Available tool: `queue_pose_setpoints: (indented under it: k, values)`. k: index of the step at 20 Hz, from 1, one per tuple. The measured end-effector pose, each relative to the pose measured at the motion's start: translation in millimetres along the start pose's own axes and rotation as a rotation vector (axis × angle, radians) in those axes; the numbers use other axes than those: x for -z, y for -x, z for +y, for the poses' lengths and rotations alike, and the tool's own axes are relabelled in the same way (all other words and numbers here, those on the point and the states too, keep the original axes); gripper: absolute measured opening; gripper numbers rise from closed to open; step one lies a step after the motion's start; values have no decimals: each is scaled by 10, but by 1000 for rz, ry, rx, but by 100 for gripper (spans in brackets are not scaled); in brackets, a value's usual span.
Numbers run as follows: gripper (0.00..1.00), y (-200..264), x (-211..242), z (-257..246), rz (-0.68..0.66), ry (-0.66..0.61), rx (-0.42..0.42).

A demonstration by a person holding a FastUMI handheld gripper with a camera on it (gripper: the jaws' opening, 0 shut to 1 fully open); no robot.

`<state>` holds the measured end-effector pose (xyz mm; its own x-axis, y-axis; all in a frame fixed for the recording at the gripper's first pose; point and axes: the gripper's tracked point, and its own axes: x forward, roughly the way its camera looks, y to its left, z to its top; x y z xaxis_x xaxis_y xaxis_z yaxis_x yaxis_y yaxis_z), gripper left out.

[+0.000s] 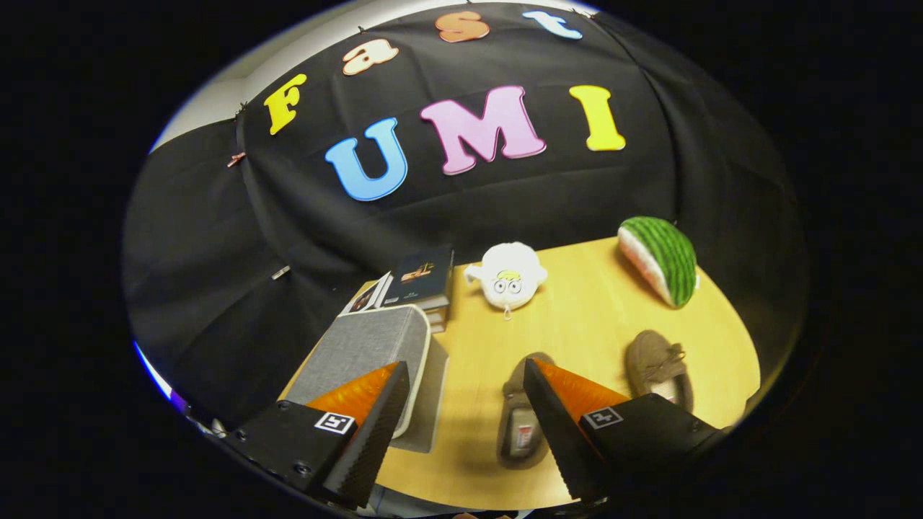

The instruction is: Open the storage box then place both shoes into the box .Put the left shoe in first, then the right shoe, with the right side of both shoes facing outward in a uniform manner.

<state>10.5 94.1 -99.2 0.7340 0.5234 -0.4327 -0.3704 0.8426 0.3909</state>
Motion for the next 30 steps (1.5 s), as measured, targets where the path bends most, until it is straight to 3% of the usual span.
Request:
queue_pose_setpoints:
  k: [3,9,14,18,23,26,30]
  values:
    - [98,-132,249,229,115,-63,-119]
    - [98,-360,698,350,287,-169,-248]
    - [98,-569,865,575,403,-398,-375]
    - [98,-719,1064,636,502,-501,-430]
    - [96,-877,1116,765,598,-744,-482]
    - [96,-914,1101,803,626,-801,-507]
    - [75,-904,1072,846,651,-825,-534]
